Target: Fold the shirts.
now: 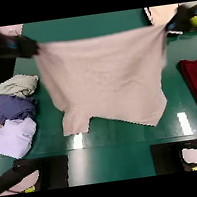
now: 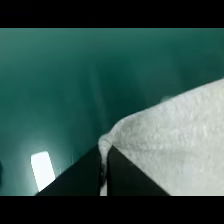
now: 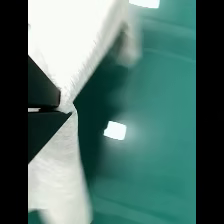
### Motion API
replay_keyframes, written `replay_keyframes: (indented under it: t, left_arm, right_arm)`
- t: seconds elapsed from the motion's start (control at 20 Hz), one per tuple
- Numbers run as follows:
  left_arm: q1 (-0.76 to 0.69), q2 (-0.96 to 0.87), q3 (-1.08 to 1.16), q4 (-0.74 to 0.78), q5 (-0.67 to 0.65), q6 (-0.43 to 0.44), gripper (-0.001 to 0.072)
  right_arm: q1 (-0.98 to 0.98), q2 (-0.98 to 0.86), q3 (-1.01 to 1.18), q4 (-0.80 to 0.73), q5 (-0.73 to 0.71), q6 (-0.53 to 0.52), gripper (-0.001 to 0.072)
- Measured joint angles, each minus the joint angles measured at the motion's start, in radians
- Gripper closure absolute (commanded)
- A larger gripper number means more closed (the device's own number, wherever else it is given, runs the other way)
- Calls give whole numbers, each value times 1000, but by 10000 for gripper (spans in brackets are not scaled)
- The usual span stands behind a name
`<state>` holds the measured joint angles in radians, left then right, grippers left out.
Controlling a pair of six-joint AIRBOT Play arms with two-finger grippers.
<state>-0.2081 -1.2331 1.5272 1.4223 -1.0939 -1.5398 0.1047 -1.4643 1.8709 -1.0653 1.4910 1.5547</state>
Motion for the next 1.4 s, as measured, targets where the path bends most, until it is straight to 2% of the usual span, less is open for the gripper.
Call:
replay_keyframes:
  t: [0.3, 0.35, 0.4, 0.45, 0.6, 0.8, 1.0, 1.2, 1.4]
  left_arm:
    - [61, -253, -72, 6, 198, -35, 681]
    - [68, -272, -76, 5, 210, -38, 548]
    - [73, -285, -77, 1, 224, -37, 237]
    - [77, -295, -79, -3, 235, -37, 158]
    - [87, -311, -68, -21, 220, -32, 156]
    - [141, -294, -55, -28, 56, -26, 156]
    - [195, -216, -218, -51, -48, -25, 156]
    - [211, -142, -439, -132, 0, -18, 157]
    - [214, -121, -564, -249, 97, -5, 157]
  right_arm:
    - [43, -298, 71, -1, -83, -11, 699]
    - [44, -330, 92, 4, -87, -12, 664]
    - [46, -358, 109, 11, -93, -12, 459]
    - [47, -384, 124, 25, -95, -13, 353]
    - [35, -422, 142, 101, -102, -31, 353]
    - [-3, -406, 147, 167, -19, -71, 354]
    - [-34, -294, 43, 187, 32, -103, 354]
    - [-49, -138, -161, 196, -4, -130, 354]
    - [-53, -15, -330, 200, -77, -141, 354]
